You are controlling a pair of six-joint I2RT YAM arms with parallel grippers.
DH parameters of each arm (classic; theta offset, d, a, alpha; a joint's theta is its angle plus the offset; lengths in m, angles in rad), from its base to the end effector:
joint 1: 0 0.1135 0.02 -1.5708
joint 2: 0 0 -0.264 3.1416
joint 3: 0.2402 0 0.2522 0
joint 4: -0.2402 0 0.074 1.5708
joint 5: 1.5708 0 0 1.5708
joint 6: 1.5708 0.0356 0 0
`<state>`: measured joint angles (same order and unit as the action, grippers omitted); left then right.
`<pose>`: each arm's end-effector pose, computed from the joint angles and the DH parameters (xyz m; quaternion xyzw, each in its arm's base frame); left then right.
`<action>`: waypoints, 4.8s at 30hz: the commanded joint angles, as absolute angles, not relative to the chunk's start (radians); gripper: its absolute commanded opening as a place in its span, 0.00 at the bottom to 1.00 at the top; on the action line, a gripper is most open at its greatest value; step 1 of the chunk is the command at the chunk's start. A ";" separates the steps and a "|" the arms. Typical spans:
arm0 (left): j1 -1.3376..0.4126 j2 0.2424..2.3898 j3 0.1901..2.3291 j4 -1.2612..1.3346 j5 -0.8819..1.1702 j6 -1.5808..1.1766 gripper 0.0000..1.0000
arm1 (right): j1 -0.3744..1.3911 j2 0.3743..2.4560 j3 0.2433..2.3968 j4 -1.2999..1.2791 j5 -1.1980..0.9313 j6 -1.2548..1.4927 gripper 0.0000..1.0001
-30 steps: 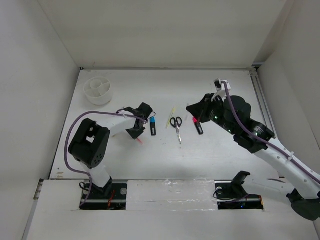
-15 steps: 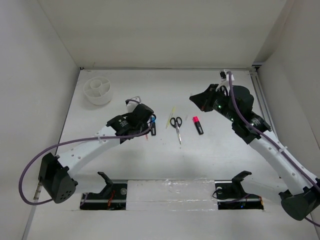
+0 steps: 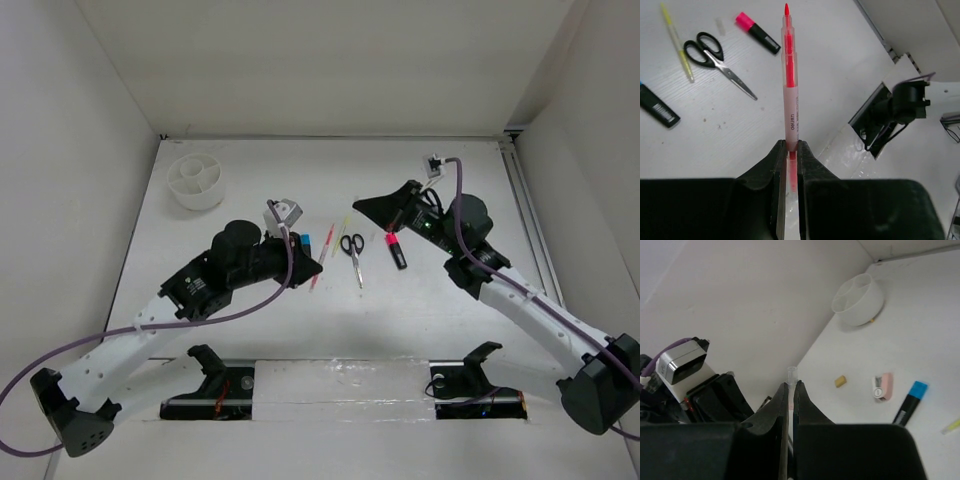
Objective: Sort the stationery into containers
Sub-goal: Close the pen cap on the pen.
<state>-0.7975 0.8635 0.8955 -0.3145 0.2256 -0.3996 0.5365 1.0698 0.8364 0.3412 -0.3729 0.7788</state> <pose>0.1310 -0.1457 0.3517 0.2233 0.7655 -0.4106 0.4423 0.2099 0.1399 0.3583 -0.0576 0.6683 0.5450 0.5031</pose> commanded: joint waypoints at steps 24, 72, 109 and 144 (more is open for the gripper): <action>-0.799 0.802 0.865 -0.206 0.368 -0.380 0.00 | 0.761 1.043 0.681 0.669 0.072 1.031 0.00; -0.799 0.801 0.874 -0.215 0.324 -0.380 0.00 | 0.828 1.098 0.710 0.704 0.066 1.068 0.00; -0.799 0.801 0.874 -0.224 0.296 -0.390 0.00 | 0.838 1.118 0.710 0.713 0.048 1.058 0.00; -0.758 0.764 0.874 -0.215 0.327 -0.390 0.00 | 0.913 1.155 0.710 0.693 0.066 1.009 0.00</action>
